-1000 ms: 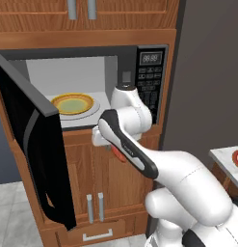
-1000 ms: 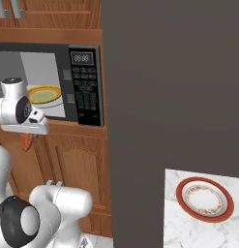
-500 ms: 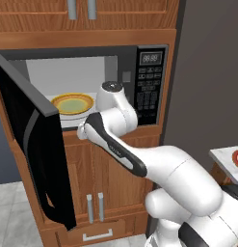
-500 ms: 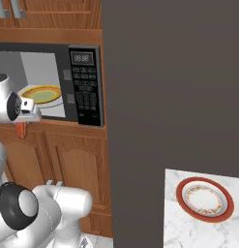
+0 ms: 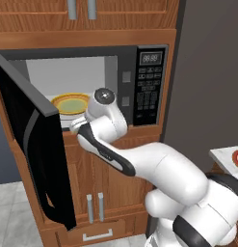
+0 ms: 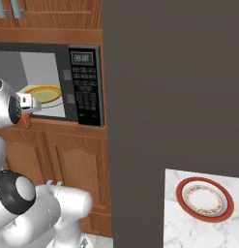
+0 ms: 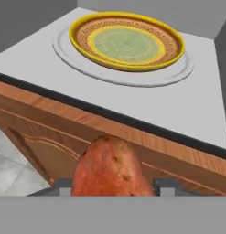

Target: Pick the sweet potato from the counter and place it in the microwave. Then turn on the microwave.

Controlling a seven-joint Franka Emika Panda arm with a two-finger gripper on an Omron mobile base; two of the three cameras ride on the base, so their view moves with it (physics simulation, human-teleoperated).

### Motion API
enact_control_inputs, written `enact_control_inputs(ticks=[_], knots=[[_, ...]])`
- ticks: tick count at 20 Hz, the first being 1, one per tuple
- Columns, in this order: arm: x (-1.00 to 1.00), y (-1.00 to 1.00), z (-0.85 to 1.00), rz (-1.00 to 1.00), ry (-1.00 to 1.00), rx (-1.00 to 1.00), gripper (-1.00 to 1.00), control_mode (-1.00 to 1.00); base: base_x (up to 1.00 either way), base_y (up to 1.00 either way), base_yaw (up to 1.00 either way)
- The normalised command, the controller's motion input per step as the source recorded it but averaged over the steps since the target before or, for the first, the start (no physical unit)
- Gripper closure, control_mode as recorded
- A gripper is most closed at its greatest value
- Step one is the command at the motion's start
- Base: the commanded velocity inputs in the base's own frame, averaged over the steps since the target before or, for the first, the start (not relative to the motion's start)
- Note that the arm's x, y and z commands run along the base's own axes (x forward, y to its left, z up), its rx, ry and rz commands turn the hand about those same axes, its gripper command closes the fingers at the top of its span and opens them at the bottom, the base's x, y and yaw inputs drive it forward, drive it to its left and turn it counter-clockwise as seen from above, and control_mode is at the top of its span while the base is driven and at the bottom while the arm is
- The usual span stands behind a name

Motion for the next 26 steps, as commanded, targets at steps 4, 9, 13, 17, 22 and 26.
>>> enact_control_inputs(ticks=[4, 9, 13, 17, 22, 26], knots=[[0.45, 0.32, 0.42, 0.00, -0.13, 0.00, 1.00, -1.00, 0.00, 0.00, 0.00], [0.37, 0.33, 0.48, 0.00, -0.01, 0.00, 1.00, -1.00, 0.00, 0.00, 0.00], [0.28, 0.22, 0.47, 0.00, 0.00, 0.00, 1.00, -1.00, 0.00, 0.00, 0.00], [0.26, 0.09, 0.22, 0.00, 0.00, -0.04, 1.00, -1.00, 0.00, 0.00, 0.00], [0.32, 0.00, 0.00, 0.00, -0.10, -0.13, 1.00, -1.00, 0.00, 0.00, 0.00], [0.33, 0.00, -0.07, 0.00, -0.13, -0.15, 1.00, -1.00, 0.00, 0.00, 0.00]])
